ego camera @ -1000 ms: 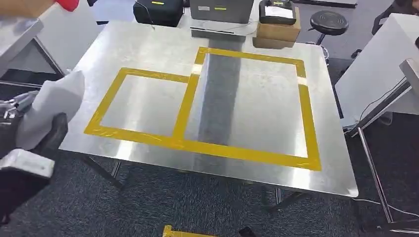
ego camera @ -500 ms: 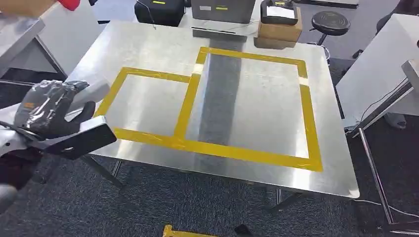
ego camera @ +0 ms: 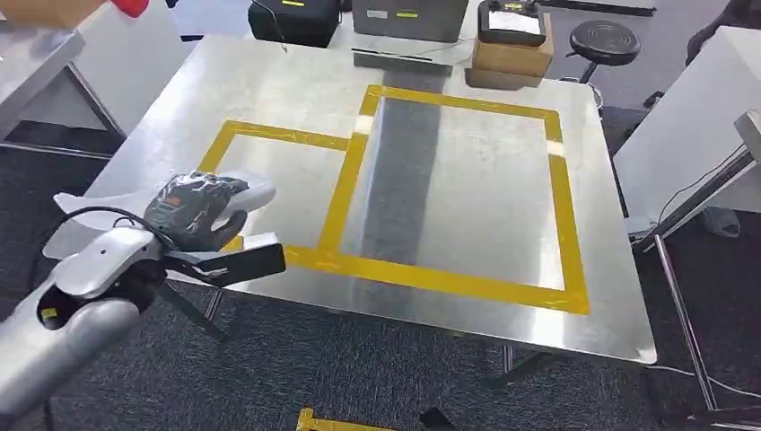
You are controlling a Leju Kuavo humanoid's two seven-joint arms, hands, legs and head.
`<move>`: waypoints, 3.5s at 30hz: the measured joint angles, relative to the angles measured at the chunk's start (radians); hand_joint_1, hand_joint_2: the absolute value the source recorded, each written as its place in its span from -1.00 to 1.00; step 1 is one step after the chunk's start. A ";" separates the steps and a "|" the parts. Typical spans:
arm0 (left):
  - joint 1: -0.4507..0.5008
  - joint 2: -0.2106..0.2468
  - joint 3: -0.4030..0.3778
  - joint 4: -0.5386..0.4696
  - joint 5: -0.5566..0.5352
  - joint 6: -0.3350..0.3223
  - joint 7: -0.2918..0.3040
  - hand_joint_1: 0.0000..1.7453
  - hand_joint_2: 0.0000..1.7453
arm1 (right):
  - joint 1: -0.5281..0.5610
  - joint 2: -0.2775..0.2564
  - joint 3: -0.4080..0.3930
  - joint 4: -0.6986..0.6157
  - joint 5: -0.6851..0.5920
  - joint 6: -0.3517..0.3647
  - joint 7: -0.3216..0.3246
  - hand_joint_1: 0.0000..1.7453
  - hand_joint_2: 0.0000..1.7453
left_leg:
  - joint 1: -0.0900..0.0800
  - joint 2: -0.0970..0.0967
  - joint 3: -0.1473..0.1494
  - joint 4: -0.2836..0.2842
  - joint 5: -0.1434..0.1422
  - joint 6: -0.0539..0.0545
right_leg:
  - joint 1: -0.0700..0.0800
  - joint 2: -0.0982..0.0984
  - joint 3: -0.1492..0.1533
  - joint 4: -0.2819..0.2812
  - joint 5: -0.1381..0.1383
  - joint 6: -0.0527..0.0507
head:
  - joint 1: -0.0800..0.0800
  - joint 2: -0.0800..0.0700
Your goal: Take the parts from the cabinet and place them on the table.
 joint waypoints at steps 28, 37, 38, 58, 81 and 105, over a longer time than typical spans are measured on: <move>-0.173 -0.326 -0.178 0.555 -0.050 0.095 -0.106 1.00 1.00 | -0.014 -0.011 0.043 0.002 0.003 0.034 0.017 -1.00 1.00 | 0.000 0.015 0.001 0.000 0.000 0.000 | 0.000 0.004 0.004 -0.001 0.001 0.001 | 0.001 0.000; -0.247 -0.328 -0.180 0.596 -0.055 0.067 -0.074 1.00 1.00 | -0.011 -0.014 0.052 0.002 -0.001 0.038 0.018 -1.00 1.00 | 0.000 0.022 0.001 0.000 0.000 0.000 | 0.000 0.007 0.004 -0.001 0.001 0.001 | 0.000 0.000; -0.251 -0.326 -0.180 0.598 -0.055 0.065 -0.071 1.00 1.00 | -0.011 -0.014 0.057 0.002 -0.001 0.039 0.018 -1.00 1.00 | 0.000 0.023 0.002 0.000 0.000 0.000 | 0.000 0.007 0.004 -0.001 0.001 0.001 | 0.000 0.000; -0.282 -0.253 -0.185 0.665 -0.045 0.049 -0.020 1.00 1.00 | -0.001 -0.023 0.085 0.002 -0.011 0.039 0.020 -1.00 1.00 | 0.000 0.033 0.003 0.000 0.000 0.000 | 0.000 0.013 0.003 0.000 0.003 0.001 | -0.001 0.000; -0.263 -0.201 -0.183 0.704 -0.032 0.078 -0.016 1.00 1.00 | 0.001 -0.030 0.092 0.002 -0.028 0.037 0.020 -1.00 1.00 | 0.000 0.033 0.004 0.000 0.000 0.000 | 0.000 0.013 0.003 0.000 0.003 0.002 | -0.001 0.000; -0.264 -0.201 -0.178 0.704 -0.027 0.094 -0.020 1.00 1.00 | 0.001 -0.031 0.092 0.002 -0.036 0.037 0.020 -1.00 1.00 | 0.000 0.026 0.004 0.000 0.000 0.000 | 0.000 0.013 0.004 0.000 0.003 0.002 | -0.001 0.000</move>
